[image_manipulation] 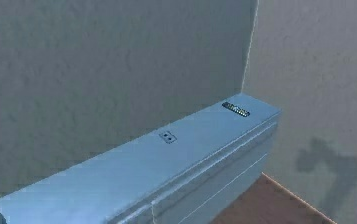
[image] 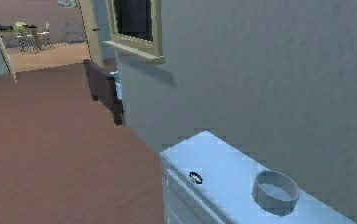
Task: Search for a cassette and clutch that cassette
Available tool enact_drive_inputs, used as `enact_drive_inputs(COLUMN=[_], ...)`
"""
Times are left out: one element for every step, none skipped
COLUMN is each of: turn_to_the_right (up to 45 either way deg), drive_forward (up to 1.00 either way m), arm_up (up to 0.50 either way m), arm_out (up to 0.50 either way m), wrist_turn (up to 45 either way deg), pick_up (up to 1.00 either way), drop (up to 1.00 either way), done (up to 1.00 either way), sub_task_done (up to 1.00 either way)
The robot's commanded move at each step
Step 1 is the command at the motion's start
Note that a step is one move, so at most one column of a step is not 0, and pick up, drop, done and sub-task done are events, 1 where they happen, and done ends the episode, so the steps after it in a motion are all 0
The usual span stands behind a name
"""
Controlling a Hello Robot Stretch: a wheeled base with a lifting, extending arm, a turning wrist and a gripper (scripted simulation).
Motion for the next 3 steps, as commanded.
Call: enact_drive_inputs(turn_to_the_right=[45.0, 45.0, 36.0], drive_forward=[0.00, 0.00, 0.00], arm_up=[0.00, 0.00, 0.00], arm_out=[0.00, 0.00, 0.00], wrist_turn=[0.0, 0.0, 0.0], pick_up=[0.00, 0.00, 0.00], drop=[0.00, 0.00, 0.00], done=[0.00, 0.00, 0.00], sub_task_done=[0.00, 0.00, 0.00])
